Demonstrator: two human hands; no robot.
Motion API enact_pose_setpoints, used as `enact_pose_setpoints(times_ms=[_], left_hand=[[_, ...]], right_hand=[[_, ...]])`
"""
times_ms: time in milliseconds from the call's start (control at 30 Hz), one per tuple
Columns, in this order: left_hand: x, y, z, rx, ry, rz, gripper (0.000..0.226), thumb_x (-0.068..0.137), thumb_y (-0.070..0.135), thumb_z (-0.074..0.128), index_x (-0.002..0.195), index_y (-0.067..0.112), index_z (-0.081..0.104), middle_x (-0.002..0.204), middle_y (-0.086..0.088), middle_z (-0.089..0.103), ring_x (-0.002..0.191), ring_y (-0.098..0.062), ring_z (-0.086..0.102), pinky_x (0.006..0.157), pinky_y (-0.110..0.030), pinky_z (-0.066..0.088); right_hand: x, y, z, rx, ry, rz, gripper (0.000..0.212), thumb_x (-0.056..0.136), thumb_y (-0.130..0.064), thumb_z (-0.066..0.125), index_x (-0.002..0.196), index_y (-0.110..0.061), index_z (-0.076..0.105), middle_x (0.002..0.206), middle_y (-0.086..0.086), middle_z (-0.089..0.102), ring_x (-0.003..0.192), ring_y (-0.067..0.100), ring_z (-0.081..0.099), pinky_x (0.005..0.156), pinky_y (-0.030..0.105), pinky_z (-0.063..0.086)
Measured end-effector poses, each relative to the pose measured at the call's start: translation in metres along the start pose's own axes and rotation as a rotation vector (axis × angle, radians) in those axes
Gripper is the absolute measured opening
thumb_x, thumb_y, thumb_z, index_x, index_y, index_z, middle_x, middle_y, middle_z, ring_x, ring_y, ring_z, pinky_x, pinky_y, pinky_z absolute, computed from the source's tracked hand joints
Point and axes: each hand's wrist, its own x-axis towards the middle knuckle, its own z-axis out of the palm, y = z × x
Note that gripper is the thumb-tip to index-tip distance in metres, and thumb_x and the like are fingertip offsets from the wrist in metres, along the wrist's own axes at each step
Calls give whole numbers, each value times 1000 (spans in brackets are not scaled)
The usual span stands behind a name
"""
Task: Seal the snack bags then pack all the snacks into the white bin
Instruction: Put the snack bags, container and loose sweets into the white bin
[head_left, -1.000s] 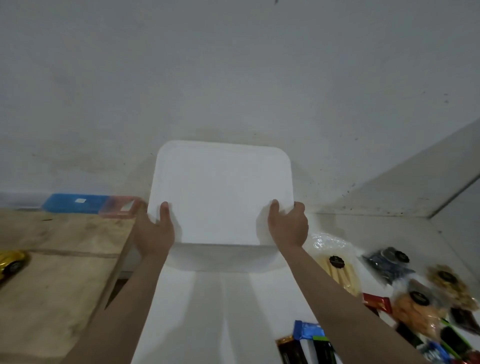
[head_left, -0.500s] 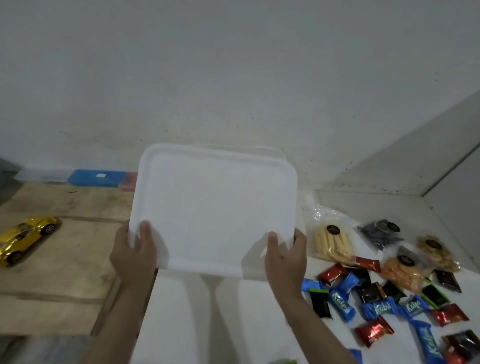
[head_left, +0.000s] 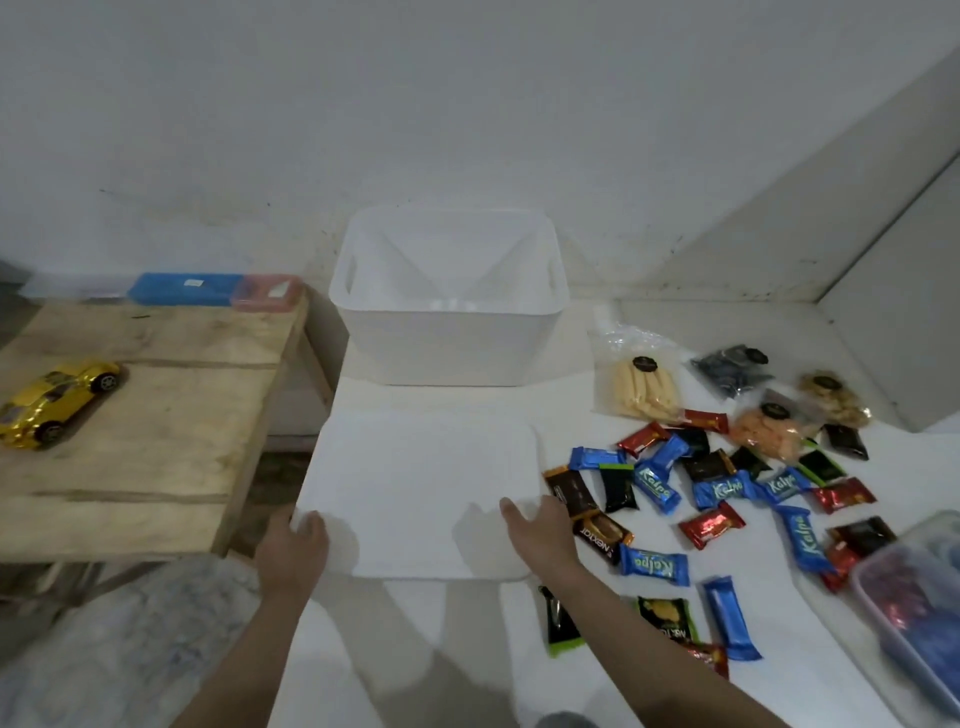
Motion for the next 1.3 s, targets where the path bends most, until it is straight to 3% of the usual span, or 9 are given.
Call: enact_pose_setpoints(times_ms=[100, 167, 233, 333, 533, 733, 967, 1133, 1300], left_hand=[[2, 20, 11, 69, 40, 68, 34, 88, 17, 58, 113, -7, 57, 111, -29, 61, 103, -47, 57, 89, -49, 45], [-5, 46, 24, 16, 30, 119, 39, 89, 17, 59, 120, -8, 56, 121, -28, 59, 114, -44, 54, 98, -48, 41], [-20, 78, 41, -38, -16, 211, 43, 90, 17, 59, 125, -8, 53, 130, -26, 55, 124, -40, 49, 107, -44, 35], [-46, 129, 73, -111, -111, 314, 44, 92, 20, 57, 129, -2, 51, 136, -19, 52, 130, -33, 44, 109, -39, 32], [-99, 223, 147, -152, -258, 397, 46, 93, 26, 55, 133, 5, 47, 137, -12, 48, 129, -25, 43, 103, -30, 33], [-139, 304, 234, 11, -335, 408, 62, 86, 41, 60, 136, 8, 41, 138, -15, 41, 126, -31, 43, 98, -39, 40], [-162, 357, 332, 370, -389, 309, 105, 74, 66, 61, 149, 13, 11, 155, -19, 10, 142, -39, 17, 113, -55, 21], [-155, 357, 370, 536, -365, 188, 120, 71, 68, 62, 149, 9, -8, 156, -26, -10, 144, -42, -5, 110, -64, 8], [-149, 360, 373, 397, -218, 162, 94, 74, 48, 68, 144, 12, 16, 149, -20, 18, 136, -39, 20, 108, -59, 19]], right_hand=[[6, -12, -26, -35, 63, -86, 22, 89, -34, 58, 86, -13, 53, 98, 6, 51, 91, 20, 50, 74, 26, 36], [12, -18, -46, 2, 113, -96, 25, 88, -31, 57, 71, -16, 48, 89, 15, 52, 82, 27, 53, 63, 27, 35], [17, -23, -73, 53, 156, -106, 22, 90, -26, 56, 86, -5, 61, 96, 23, 56, 90, 35, 57, 66, 29, 40], [30, -25, -121, 43, 193, -105, 39, 93, -28, 54, 122, -2, 56, 124, 13, 55, 111, 25, 53, 87, 28, 39], [73, -8, -221, 96, 303, -100, 24, 93, -21, 53, 109, -3, 59, 89, 14, 62, 65, 16, 55, 61, 27, 41], [138, 17, -301, 131, 337, -45, 38, 93, -25, 53, 126, -7, 52, 108, 6, 55, 89, 17, 51, 76, 27, 38], [226, 18, -348, 349, 289, 132, 22, 85, -21, 55, 106, -12, 51, 79, 5, 54, 63, 16, 50, 47, 22, 35], [279, 15, -350, 396, 342, 270, 55, 83, -31, 63, 124, 3, 48, 118, 14, 61, 107, 31, 60, 77, 31, 48], [305, 6, -351, 376, 340, 330, 52, 83, -21, 69, 123, 8, 54, 121, 16, 62, 107, 30, 62, 80, 27, 51]])
